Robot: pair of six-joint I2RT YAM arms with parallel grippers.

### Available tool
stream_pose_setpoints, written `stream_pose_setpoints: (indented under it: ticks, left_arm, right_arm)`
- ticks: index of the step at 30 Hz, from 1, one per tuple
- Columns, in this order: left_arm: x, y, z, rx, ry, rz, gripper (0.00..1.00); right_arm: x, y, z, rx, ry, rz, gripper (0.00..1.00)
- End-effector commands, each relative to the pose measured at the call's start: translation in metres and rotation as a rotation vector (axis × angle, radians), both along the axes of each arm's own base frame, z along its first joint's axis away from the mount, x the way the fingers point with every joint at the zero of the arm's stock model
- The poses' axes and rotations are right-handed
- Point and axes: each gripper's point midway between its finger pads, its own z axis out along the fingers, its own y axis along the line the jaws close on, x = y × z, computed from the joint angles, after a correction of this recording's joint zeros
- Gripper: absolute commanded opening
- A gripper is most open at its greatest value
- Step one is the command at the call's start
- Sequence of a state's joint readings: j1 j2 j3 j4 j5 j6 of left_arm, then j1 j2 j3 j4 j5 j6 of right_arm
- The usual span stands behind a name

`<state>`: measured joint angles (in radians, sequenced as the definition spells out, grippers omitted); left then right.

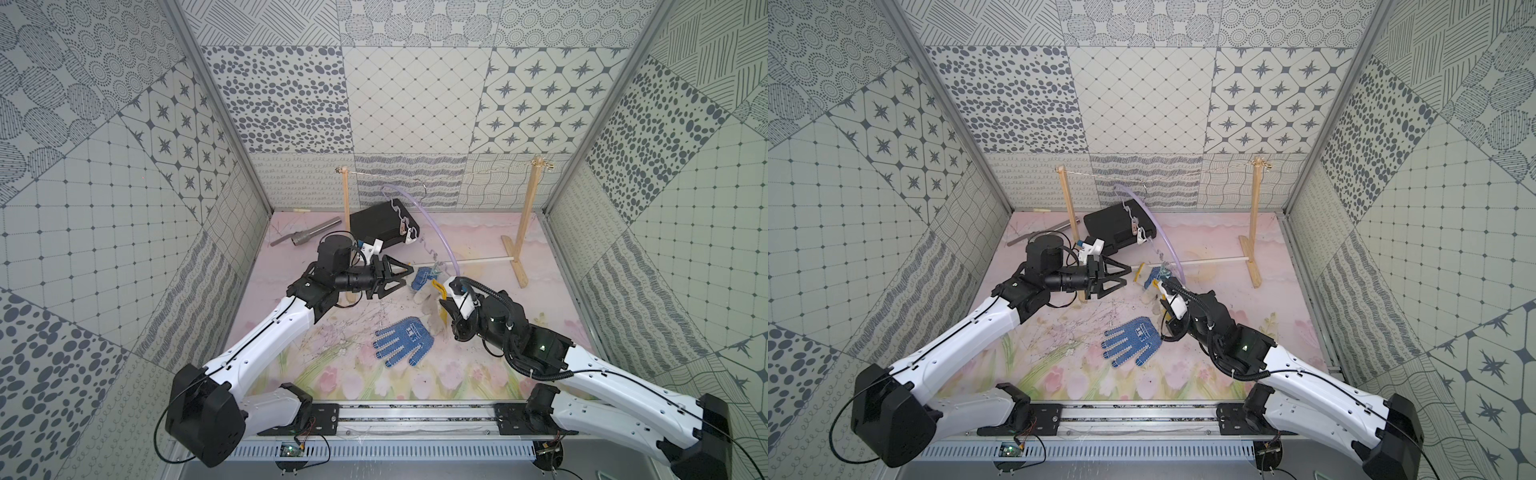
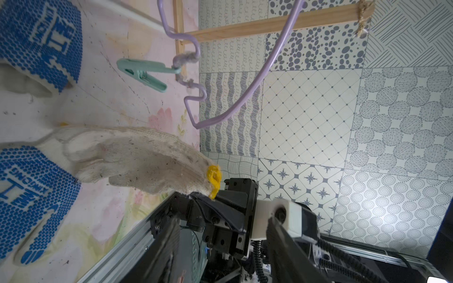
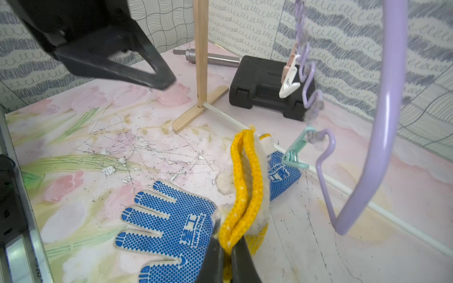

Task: Clip the gloves onto a hanger to dry
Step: Pick up the glove from the center of the board, then open the clamp at the hanger.

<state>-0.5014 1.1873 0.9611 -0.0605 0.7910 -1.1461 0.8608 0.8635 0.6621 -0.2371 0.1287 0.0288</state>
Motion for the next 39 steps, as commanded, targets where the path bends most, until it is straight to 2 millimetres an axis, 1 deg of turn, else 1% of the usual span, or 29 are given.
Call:
stream_pose_setpoints:
  ticks: [1, 4, 7, 10, 12, 14, 17, 22, 26, 29, 32, 34, 36, 39]
  left_arm:
    - [0.024, 0.032, 0.002, 0.208, -0.346, 0.160, 0.56]
    - [0.030, 0.046, 0.002, 0.263, -0.463, 0.226, 0.55]
    - [0.037, 0.051, -0.002, 0.305, -0.529, 0.256, 0.53]
    - [0.044, 0.050, -0.005, 0.328, -0.569, 0.261, 0.46]
    - [0.048, 0.046, -0.008, 0.356, -0.622, 0.261, 0.47]
    - [0.050, 0.038, -0.014, 0.404, -0.709, 0.258, 0.50]
    - [0.049, 0.017, -0.020, 0.459, -0.862, 0.221, 0.57]
    - [0.043, -0.024, -0.031, 0.427, -1.077, 0.104, 0.63]
    - [0.044, -0.045, -0.042, 0.422, -1.174, 0.029, 0.65]
    - [0.045, -0.057, -0.046, 0.402, -1.254, 0.001, 0.68]
    - [0.046, -0.066, -0.051, 0.387, -1.318, -0.023, 0.68]
    - [0.043, -0.073, -0.054, 0.372, -1.401, -0.045, 0.67]
    - [0.041, -0.077, -0.058, 0.367, -1.483, -0.038, 0.71]
    - [0.044, -0.081, -0.068, 0.378, -1.569, -0.036, 0.73]
  right_arm:
    - [-0.011, -0.007, 0.004, 0.082, 0.129, 0.050, 0.00]
    - [-0.011, -0.021, -0.004, 0.090, 0.201, 0.040, 0.00]
    - [-0.014, -0.028, -0.013, 0.078, 0.261, 0.046, 0.00]
    - [-0.017, -0.033, -0.020, 0.060, 0.299, 0.042, 0.00]
    - [-0.015, -0.038, -0.023, 0.058, 0.309, 0.018, 0.00]
    - [-0.010, -0.043, -0.028, 0.064, 0.321, -0.013, 0.00]
    - [-0.004, -0.048, -0.035, 0.090, 0.369, -0.045, 0.00]
    - [0.011, -0.058, -0.051, 0.118, 0.435, -0.123, 0.00]
    - [0.027, -0.070, -0.060, 0.151, 0.461, -0.195, 0.00]
    - [0.037, -0.078, -0.055, 0.197, 0.439, -0.218, 0.00]
    - [0.046, -0.079, -0.047, 0.248, 0.420, -0.202, 0.00]
    - [0.051, -0.078, -0.043, 0.284, 0.425, -0.170, 0.00]
    - [0.052, -0.074, -0.041, 0.312, 0.436, -0.121, 0.00]
    - [0.055, -0.070, -0.038, 0.355, 0.440, -0.060, 0.00]
